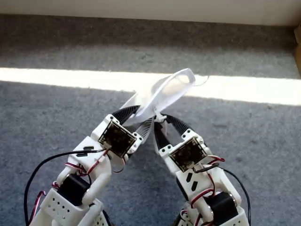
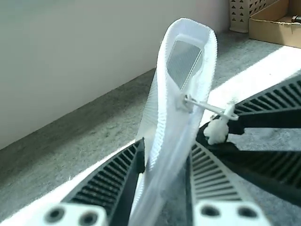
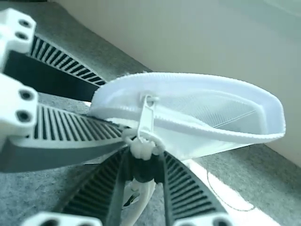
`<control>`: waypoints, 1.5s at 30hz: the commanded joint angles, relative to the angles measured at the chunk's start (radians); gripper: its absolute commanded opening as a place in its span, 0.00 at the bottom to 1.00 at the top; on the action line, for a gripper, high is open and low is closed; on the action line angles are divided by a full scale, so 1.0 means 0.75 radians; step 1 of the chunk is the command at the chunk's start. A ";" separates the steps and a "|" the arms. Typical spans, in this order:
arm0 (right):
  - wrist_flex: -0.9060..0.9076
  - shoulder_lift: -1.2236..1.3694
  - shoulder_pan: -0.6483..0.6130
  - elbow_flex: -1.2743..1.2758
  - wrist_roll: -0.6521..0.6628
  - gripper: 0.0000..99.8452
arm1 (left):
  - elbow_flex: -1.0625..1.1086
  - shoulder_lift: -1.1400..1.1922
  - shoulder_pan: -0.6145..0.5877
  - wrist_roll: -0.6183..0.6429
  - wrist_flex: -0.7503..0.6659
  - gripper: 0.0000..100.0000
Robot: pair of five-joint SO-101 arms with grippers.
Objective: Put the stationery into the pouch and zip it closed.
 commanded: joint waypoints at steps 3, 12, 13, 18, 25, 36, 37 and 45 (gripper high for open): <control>-0.034 -0.015 -0.005 -0.009 0.012 0.00 | -0.066 -0.017 0.050 0.004 -0.035 0.06; -0.038 -0.015 0.171 -0.013 -0.023 0.00 | -0.064 -0.017 0.046 0.002 -0.023 0.01; -0.046 -0.015 0.199 -0.013 -0.049 0.00 | -0.064 -0.017 0.042 0.002 -0.010 0.01; -0.183 -0.015 0.363 -0.003 -0.133 0.00 | -0.077 -0.019 0.038 -0.039 0.096 0.01; -0.298 -0.015 0.529 -0.005 -0.252 0.00 | -0.077 -0.019 0.038 -0.135 0.127 0.01; -0.351 -0.015 0.551 -0.001 -0.266 0.00 | -0.079 -0.019 -0.001 -0.137 0.141 0.01; -0.339 -0.015 0.517 -0.001 -0.266 0.00 | -0.081 -0.019 -0.017 -0.135 0.141 0.01; 0.136 -0.015 0.318 -0.173 -0.266 0.12 | -0.081 -0.019 -0.042 -0.133 0.141 0.01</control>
